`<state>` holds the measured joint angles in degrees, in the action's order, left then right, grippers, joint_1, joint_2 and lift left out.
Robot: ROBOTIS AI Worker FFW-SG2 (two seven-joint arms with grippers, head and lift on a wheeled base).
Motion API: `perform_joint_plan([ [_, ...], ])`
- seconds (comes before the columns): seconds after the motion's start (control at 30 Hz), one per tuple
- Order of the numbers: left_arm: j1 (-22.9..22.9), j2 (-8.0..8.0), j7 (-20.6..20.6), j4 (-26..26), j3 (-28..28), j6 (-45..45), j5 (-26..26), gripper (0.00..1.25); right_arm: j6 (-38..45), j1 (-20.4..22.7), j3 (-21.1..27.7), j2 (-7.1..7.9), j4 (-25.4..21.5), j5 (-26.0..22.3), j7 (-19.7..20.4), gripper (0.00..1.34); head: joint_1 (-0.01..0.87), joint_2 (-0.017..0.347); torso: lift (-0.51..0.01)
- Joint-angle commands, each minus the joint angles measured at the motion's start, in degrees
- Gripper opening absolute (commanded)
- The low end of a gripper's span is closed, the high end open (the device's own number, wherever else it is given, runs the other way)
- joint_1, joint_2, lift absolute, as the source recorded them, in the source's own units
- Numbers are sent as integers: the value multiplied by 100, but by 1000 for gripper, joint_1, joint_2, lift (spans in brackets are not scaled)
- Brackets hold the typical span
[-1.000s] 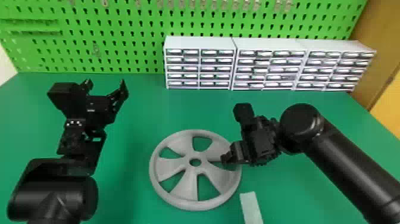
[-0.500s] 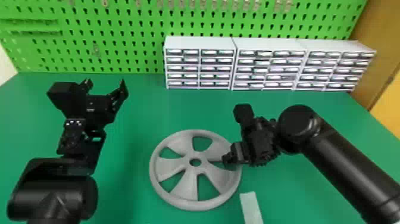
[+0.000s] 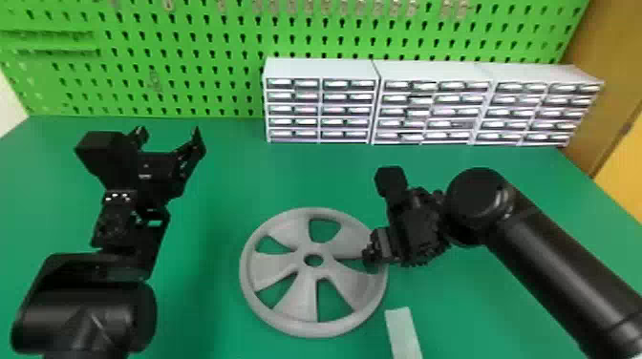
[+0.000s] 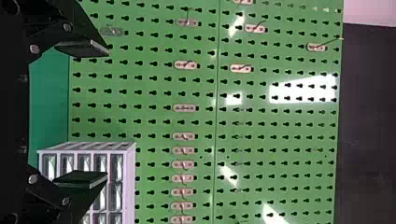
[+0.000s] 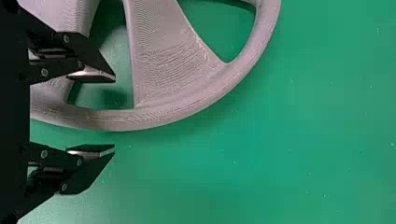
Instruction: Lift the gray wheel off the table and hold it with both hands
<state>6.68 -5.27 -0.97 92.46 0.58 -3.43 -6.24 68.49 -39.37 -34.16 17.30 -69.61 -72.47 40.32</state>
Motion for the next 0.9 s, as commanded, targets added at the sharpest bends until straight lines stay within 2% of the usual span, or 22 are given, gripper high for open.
perform_joint_plan([
  [0.0, 9, 0, 0, 0, 3, 0, 0, 917, 33, 0, -12, -7, 0, 13, 3, 485, 711, 15, -98],
  [0.3, 9, 0, 0, 0, 3, 0, -9, 917, 120, -9, -3, -16, 9, 110, 3, 321, 711, 15, -98],
  [0.53, 9, 0, 0, 0, 3, 0, -9, 917, 147, -35, -29, -16, 9, 163, 3, 268, 711, 15, -98],
  [0.87, 9, 0, 0, 0, 3, 0, -9, 917, 147, -27, -12, -25, 9, 163, 3, 268, 711, 15, -98],
])
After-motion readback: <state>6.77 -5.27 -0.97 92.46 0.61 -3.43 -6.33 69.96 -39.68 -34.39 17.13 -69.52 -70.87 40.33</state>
